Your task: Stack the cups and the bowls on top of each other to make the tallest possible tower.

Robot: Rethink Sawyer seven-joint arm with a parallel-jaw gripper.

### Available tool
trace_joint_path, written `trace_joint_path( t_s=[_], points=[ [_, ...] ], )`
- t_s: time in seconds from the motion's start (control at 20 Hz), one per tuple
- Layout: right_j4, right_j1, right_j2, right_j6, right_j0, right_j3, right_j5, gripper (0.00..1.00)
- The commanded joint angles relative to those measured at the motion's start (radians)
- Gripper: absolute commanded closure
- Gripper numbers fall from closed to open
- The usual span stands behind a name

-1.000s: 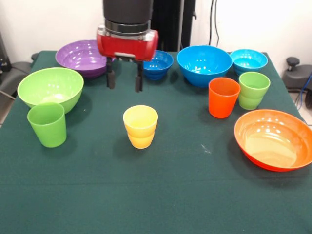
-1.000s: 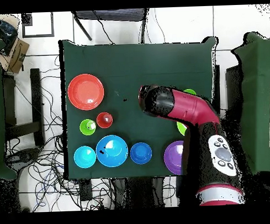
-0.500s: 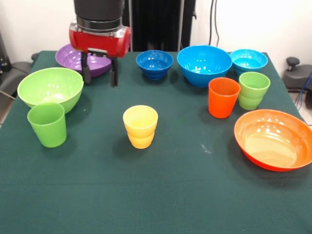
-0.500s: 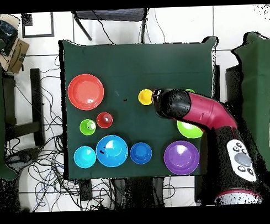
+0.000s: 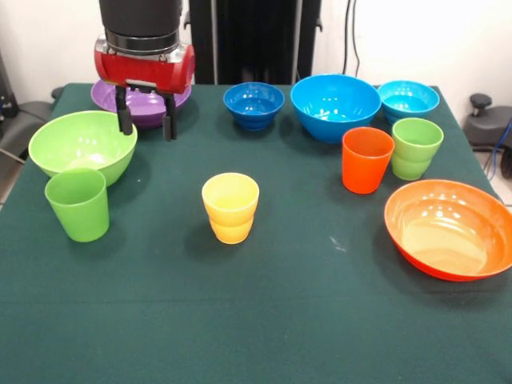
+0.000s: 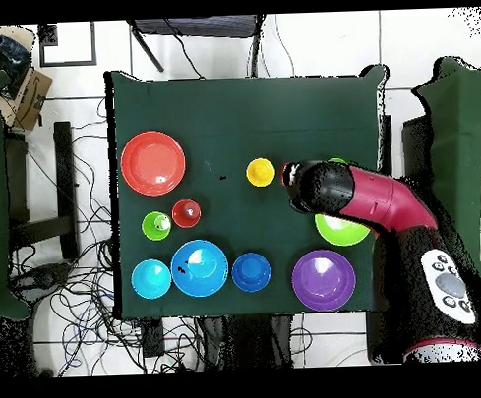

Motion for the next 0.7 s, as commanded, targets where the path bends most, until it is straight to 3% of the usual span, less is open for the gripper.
trace_joint_path(
  t_s=[0.05,0.7],
  points=[
    [-0.107,0.063,0.13,-0.212,-0.011,-0.027,0.094,0.0],
    [-0.168,0.104,0.167,-0.197,-0.033,-0.071,0.117,0.0]
  ],
)
